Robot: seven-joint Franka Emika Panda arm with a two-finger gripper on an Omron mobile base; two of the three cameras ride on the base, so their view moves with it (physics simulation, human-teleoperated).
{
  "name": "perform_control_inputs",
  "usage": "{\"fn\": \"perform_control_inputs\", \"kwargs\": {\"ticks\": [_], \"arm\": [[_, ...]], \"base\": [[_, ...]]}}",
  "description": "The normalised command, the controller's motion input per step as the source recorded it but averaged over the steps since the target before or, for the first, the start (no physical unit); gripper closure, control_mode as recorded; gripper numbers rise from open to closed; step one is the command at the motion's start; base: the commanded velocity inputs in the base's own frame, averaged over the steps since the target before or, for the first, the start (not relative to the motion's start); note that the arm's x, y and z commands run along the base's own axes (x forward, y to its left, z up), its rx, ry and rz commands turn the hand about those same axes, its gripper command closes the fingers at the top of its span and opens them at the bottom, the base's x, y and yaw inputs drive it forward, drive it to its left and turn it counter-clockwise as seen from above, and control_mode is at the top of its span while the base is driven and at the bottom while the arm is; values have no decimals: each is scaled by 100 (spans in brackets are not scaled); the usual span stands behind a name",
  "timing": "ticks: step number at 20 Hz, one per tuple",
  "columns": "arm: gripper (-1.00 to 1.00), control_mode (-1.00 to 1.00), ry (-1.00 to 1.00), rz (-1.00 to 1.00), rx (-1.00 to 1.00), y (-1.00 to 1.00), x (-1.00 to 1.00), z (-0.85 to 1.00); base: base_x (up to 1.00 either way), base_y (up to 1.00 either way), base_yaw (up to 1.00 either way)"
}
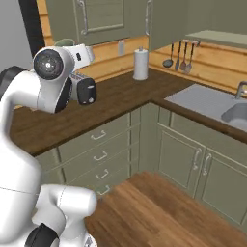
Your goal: Gather all objects into one cabinet and sort the glasses and bowls to opposite sides.
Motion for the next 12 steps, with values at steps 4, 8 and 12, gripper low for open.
{"fn": "perform_control_inputs", "kwargs": {"ticks": [4,8,12], "arm": [[100,100,0,0,0,0,0,0],[100,100,0,0,0,0,0,0],[100,100,0,0,0,0,0,0]], "base": [[-44,-4,43],[-46,-1,40],[-57,0,50]]}}
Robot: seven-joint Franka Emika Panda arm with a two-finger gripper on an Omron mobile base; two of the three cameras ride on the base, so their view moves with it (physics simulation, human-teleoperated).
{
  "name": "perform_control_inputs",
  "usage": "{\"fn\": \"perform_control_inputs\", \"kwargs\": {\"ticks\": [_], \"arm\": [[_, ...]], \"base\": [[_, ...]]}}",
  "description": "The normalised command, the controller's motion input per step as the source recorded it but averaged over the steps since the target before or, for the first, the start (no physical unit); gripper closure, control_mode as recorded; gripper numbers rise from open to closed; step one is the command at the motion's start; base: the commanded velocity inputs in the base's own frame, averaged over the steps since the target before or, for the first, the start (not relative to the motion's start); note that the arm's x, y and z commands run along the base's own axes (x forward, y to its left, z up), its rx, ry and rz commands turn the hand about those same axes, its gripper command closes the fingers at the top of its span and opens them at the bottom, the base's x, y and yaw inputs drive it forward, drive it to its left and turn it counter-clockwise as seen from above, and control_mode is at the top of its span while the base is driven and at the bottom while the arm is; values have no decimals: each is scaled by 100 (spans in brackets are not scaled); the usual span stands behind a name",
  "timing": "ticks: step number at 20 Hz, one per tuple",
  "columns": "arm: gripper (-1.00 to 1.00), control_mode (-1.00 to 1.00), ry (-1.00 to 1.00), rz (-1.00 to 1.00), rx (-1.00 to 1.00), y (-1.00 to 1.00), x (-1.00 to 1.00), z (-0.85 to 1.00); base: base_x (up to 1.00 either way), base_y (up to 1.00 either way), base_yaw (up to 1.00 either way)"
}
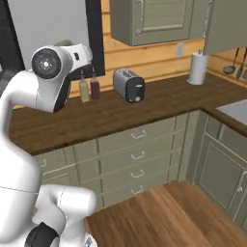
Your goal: Gather all objects into one cabinet and sort the glasses and bowls to opposite sides.
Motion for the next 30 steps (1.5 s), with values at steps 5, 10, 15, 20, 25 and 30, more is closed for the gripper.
{"fn": "perform_control_inputs", "kwargs": {"ticks": [5,10,15,20,25,30], "arm": [[100,100,0,0,0,0,0,0],[100,100,0,0,0,0,0,0],[100,100,0,0,0,0,0,0],[100,100,0,0,0,0,0,0],[100,100,0,0,0,0,0,0],[100,100,0,0,0,0,0,0]], "base": [[-55,0,52],[-58,-2,44],[-68,-2,26],[-93,-14,6],[-100,-3,0],[-85,5,0]]}}
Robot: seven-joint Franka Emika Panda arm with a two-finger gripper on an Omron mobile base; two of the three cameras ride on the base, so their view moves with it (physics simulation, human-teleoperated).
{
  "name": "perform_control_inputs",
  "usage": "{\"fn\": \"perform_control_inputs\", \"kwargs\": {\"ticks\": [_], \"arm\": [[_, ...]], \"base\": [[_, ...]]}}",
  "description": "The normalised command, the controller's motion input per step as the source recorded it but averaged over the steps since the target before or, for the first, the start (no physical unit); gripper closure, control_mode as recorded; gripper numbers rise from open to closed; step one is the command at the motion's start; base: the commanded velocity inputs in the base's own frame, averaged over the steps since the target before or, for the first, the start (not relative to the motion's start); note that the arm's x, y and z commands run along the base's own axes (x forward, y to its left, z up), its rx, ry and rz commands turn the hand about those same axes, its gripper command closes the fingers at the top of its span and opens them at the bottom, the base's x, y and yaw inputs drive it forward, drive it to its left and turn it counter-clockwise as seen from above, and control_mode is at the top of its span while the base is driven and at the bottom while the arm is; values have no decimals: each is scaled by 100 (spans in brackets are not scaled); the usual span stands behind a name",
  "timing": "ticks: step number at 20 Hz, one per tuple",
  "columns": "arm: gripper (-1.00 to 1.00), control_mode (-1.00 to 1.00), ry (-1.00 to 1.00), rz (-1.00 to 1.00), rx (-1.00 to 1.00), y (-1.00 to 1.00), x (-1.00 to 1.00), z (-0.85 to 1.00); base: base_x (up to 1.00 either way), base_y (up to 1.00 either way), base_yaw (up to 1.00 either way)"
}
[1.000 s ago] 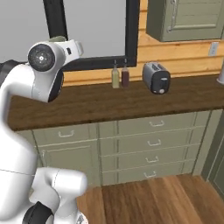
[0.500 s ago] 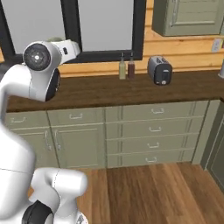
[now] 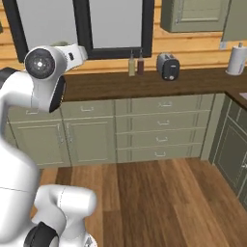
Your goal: Gather all objects into one cabinet and sort the glasses and bowls to opposite sides.
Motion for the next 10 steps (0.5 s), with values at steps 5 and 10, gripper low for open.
{"fn": "perform_control_inputs", "kwargs": {"ticks": [5,10], "arm": [[100,100,0,0,0,0,0,0],[100,100,0,0,0,0,0,0]], "base": [[-51,52,0],[-39,73,0]]}}
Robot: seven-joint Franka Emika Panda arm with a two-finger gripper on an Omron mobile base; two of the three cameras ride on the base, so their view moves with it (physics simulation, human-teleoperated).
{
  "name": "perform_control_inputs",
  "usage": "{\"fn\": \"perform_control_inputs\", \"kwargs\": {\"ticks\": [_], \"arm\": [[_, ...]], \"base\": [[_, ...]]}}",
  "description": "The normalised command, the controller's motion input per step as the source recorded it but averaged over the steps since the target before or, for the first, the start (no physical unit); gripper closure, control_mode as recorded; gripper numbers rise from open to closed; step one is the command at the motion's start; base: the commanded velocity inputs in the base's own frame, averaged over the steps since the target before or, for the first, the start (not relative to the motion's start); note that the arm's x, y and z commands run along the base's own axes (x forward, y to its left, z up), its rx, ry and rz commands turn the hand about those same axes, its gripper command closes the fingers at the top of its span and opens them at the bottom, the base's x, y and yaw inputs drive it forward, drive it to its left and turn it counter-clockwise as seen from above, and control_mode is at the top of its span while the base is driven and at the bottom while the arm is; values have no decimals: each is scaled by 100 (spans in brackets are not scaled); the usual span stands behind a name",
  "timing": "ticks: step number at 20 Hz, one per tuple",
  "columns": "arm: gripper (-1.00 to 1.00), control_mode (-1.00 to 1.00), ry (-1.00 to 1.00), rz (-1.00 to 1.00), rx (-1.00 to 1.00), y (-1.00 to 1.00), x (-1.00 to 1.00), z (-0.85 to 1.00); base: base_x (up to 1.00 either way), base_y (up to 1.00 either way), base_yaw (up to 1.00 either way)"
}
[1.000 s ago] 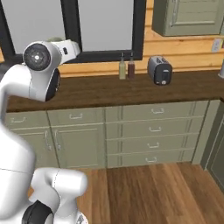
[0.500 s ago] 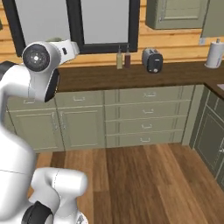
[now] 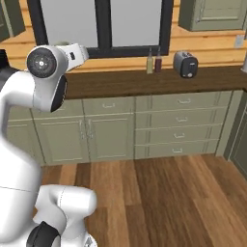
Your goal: Gather all objects into one cabinet and sort the glasses and bowls to opposite sides.
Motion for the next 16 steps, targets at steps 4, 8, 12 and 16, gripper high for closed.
{"fn": "perform_control_inputs", "kwargs": {"ticks": [4,8,12,16], "arm": [[100,100,0,0,0,0,0,0],[100,100,0,0,0,0,0,0],[100,100,0,0,0,0,0,0],[100,100,0,0,0,0,0,0]], "base": [[-30,87,0],[-33,85,0],[-33,84,0],[-34,86,0]]}}
